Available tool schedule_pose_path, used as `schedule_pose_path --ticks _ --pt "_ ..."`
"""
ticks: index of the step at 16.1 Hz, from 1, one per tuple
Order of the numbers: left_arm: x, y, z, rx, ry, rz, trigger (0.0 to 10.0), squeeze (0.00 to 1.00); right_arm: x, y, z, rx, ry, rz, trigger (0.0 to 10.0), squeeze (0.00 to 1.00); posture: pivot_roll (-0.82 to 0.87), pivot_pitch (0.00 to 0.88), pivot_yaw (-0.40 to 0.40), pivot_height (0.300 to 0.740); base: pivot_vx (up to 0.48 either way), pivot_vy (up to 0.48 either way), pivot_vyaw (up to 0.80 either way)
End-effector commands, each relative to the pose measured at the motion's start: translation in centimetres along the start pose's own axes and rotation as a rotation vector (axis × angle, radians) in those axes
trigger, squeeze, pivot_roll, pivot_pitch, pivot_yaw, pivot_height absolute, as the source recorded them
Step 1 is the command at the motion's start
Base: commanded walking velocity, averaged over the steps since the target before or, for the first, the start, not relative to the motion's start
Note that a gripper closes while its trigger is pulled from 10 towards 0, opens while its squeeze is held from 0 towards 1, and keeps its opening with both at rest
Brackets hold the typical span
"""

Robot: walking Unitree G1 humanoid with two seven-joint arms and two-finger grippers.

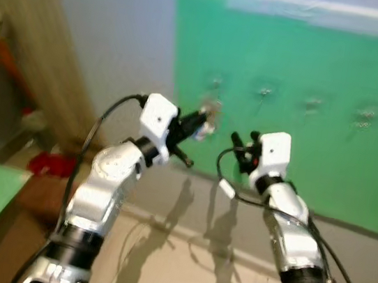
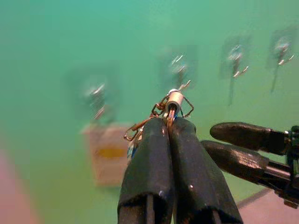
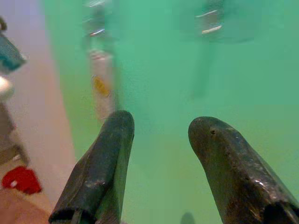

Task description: Hang keys on a hook

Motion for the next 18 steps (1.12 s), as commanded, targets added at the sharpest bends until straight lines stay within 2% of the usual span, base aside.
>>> schedule_pose_path --ticks 1,4,6,13,18 --pt "-0.5 0.8 -0.5 -0.006 -0.024 -0.018 0.0 0.0 0.0 0.1 -0.6 0.001 -0.018 -0.004 10.0 0.0 -0.1 0.0 0.12 0.74 0.326 -0.349 -0.58" --pt "-0.6 0.7 0.2 -0.001 0.005 -0.012 0.0 0.0 0.1 0.0 -0.9 0.001 -0.027 -0.002 10.0 0.0 -0.1 0.0 0.122 0.74 0.382 -0.196 -0.59" --pt "-0.8 0.6 0.3 -0.005 0.006 0.0 0.0 0.0 0.2 0.1 -0.8 0.029 -0.028 -0.007 10.0 0.0 -0.1 0.0 0.121 0.74 0.0 0.0 0.0" --pt "-1.3 0.7 0.3 -0.014 0.009 0.007 0.0 0.0 0.2 0.1 -0.7 0.033 -0.017 -0.01 10.0 0.0 -0.11 0.0 0.114 0.74 0.0 0.0 0.0" --pt "-1.7 -0.2 -0.5 0.12 -0.026 0.06 0.0 0.0 0.5 -0.1 -0.8 0.038 -0.008 0.001 10.0 0.0 -0.11 0.0 0.111 0.74 0.0 0.0 0.0"
Point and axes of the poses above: a point about 5 cm out from each wrist's last joint towards the gripper, its own x axis pointing back from the gripper into the wrist, its own y axis along the axis of the wrist's last joint, z = x × y, the point moved 5 cm from there along -x, pointing out of the wrist towards the gripper, and after that the axes turned 4 degrees about -x, right-handed, at the moved point
